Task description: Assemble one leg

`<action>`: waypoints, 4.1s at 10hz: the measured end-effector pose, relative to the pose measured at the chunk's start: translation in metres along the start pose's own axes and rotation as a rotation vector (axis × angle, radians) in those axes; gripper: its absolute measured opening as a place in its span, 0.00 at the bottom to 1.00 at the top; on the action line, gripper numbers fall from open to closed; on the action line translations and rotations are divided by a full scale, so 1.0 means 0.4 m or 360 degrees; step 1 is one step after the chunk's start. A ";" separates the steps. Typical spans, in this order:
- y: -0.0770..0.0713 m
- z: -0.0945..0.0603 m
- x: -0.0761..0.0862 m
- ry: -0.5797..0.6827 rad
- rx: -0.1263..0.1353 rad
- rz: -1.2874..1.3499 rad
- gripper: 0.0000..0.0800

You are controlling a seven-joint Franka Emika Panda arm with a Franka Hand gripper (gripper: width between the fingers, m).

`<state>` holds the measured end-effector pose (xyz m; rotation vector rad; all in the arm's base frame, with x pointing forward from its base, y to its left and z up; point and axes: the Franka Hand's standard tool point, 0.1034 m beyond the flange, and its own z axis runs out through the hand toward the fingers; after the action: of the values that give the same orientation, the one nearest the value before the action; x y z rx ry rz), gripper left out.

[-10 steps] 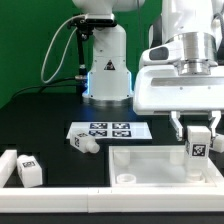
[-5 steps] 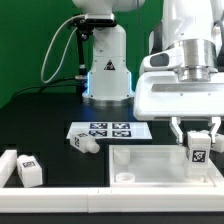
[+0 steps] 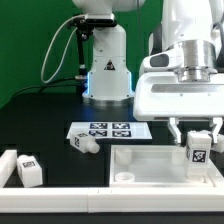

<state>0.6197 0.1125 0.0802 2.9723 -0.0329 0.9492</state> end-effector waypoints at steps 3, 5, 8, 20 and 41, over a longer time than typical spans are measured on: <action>0.014 -0.046 0.059 -0.0120 0.0038 0.0044 0.76; 0.004 -0.055 0.069 -0.0416 0.0074 0.0077 0.81; -0.008 -0.036 0.057 -0.0743 0.0086 0.0105 0.81; 0.008 0.017 0.040 -0.0783 -0.0082 0.0625 0.36; -0.007 0.018 0.066 -0.0776 -0.0065 0.0218 0.80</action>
Offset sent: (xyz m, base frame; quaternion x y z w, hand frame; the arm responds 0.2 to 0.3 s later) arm 0.0118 0.0056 0.0301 0.0093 -0.0486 0.0090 0.9987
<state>0.6454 0.1149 0.0895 3.1114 -0.2606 0.2036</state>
